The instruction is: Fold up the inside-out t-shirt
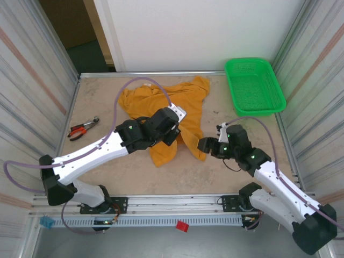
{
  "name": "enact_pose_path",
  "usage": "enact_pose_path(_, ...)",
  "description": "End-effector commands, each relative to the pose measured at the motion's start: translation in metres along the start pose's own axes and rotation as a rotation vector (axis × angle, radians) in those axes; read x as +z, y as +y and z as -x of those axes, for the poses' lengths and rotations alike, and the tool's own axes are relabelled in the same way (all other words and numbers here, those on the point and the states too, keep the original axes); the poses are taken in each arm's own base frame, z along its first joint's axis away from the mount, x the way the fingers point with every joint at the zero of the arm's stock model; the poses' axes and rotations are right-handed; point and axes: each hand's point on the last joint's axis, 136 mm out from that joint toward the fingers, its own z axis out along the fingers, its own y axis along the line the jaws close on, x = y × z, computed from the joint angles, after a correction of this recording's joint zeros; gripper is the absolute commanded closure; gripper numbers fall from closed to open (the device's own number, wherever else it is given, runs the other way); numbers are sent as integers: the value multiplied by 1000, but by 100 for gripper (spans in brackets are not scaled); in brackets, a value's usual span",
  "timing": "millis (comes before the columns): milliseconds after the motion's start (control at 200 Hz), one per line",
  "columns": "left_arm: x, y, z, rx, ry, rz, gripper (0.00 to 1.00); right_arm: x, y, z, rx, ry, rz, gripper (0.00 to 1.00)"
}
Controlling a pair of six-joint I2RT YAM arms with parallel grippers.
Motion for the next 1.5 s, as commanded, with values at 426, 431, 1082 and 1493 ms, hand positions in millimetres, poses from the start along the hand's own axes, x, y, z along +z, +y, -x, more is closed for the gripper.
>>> enact_pose_path(426,-43,-10,24,-27,-26,-86,100,85,37,-14,-52,-103,11,100)
enact_pose_path(431,-43,-11,24,-24,-26,-87,100,87,37,-14,-51,-104,9,100)
enact_pose_path(1082,-116,-42,118,14,-264,-254,100,188,20,64,-110,-356,-97,100)
enact_pose_path(1493,-159,-30,126,-44,-396,-328,100,200,-15,109,-81,-338,-267,78)
